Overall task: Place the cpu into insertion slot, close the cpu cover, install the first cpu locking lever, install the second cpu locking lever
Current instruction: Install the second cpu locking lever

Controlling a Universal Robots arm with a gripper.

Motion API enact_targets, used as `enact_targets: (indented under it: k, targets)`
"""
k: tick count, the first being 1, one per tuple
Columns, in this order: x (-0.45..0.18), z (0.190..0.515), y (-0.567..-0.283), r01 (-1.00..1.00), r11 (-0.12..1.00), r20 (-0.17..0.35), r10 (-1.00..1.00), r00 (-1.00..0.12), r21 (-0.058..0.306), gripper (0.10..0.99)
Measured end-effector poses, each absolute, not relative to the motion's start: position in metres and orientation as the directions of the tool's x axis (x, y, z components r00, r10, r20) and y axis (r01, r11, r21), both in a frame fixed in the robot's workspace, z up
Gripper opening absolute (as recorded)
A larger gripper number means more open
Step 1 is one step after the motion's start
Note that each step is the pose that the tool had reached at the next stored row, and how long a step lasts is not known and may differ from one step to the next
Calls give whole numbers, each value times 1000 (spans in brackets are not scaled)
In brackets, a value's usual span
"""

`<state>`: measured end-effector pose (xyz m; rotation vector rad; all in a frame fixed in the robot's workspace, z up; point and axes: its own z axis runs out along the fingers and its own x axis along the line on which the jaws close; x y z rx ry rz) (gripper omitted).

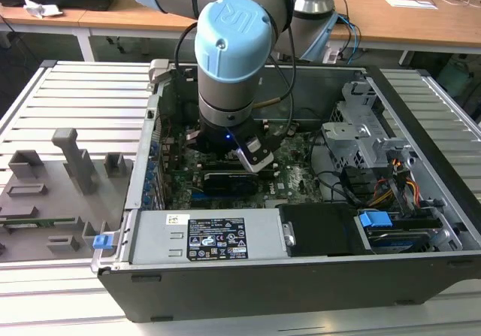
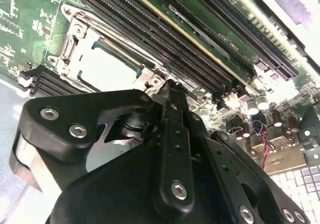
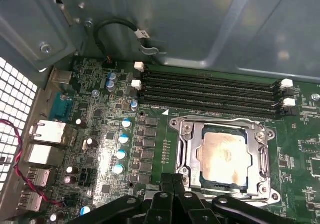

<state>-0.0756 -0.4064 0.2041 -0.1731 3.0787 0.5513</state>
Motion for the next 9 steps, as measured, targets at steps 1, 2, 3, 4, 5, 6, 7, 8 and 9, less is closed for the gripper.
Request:
enact_targets:
  k: [1,2,3,4,5,6,7,8,9]
  targets:
    - [-76,205,-406,-110,932,-28,-107,-994,346,106]
    - [-76,206,-406,-110,932,-29,-107,-994,346,106]
    - [-76,207,-406,-110,932,-28,-107,-994,345,106]
    - [-76,208,-406,-110,932,-28,-107,-994,346,106]
    - [-76,209,-406,-110,932,-28,-107,-994,346,106]
    - [-76,209,-406,-110,932,-28,-107,-994,346,106]
    - [-76,211,-406,-110,932,-28,-107,-994,346,106]
    - [-76,212,-406,-110,932,-28,-107,-994,346,106]
    - [-76,212,-406,-110,932,-28,-107,-994,346,106]
